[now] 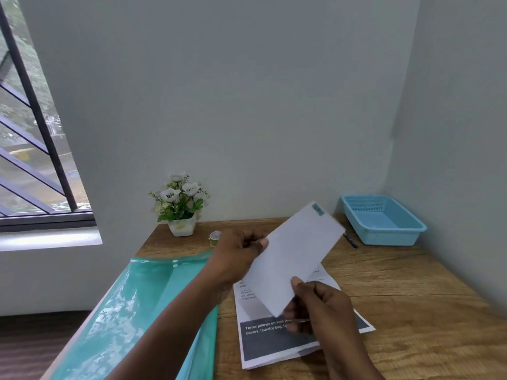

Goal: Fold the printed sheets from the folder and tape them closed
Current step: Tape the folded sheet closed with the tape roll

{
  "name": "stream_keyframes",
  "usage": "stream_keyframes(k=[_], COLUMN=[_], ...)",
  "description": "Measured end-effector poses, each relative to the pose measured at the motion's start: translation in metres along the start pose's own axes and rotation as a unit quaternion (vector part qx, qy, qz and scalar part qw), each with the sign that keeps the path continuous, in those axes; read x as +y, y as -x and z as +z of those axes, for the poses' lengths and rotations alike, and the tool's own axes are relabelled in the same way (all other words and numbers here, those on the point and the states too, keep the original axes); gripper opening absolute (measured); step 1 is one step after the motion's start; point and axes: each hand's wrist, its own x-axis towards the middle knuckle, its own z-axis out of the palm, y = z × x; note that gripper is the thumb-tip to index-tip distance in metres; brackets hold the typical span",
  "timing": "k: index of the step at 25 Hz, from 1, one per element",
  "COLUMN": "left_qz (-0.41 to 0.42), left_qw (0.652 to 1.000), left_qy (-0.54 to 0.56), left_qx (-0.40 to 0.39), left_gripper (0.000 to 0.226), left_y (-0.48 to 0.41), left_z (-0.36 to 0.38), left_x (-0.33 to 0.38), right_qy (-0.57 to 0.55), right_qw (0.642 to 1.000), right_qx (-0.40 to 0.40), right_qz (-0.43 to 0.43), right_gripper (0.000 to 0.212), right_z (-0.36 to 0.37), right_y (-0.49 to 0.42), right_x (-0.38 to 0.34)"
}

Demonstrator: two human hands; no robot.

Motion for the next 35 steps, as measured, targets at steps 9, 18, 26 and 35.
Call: stream_keyframes(k=[9,18,26,35], left_qz=[0.023,-0.022,-0.042,-0.130], left_qw=[0.996,0.984,0.985,0.976], left_qy=[-0.037,0.023,0.115,0.144], left_qx=[-0.075,-0.177,-0.120,-0.101], left_gripper=[0.021,0.070,0.056,0.052], left_y=[-0.008,-0.052,-0.104,-0.131], left_z=[0.038,0.105,0.190,0.232], left_x=[0.009,0.027,0.030,0.026], right_qy=[-0.019,0.042,0.182,0.354], right_qw=[0.997,0.983,0.923,0.891], right_qx=[0.045,0.127,0.271,0.236], right_qz=[-0.061,-0.128,-0.206,-0.157], right_gripper=[0.008,0.013,0.023,0.017], right_z=[-0.055,-0.139,-0.199,-0.226], right_y=[-0.013,-0.066,-0.139,-0.197], right_x=[-0.020,-0.052,-0.076,-0.079])
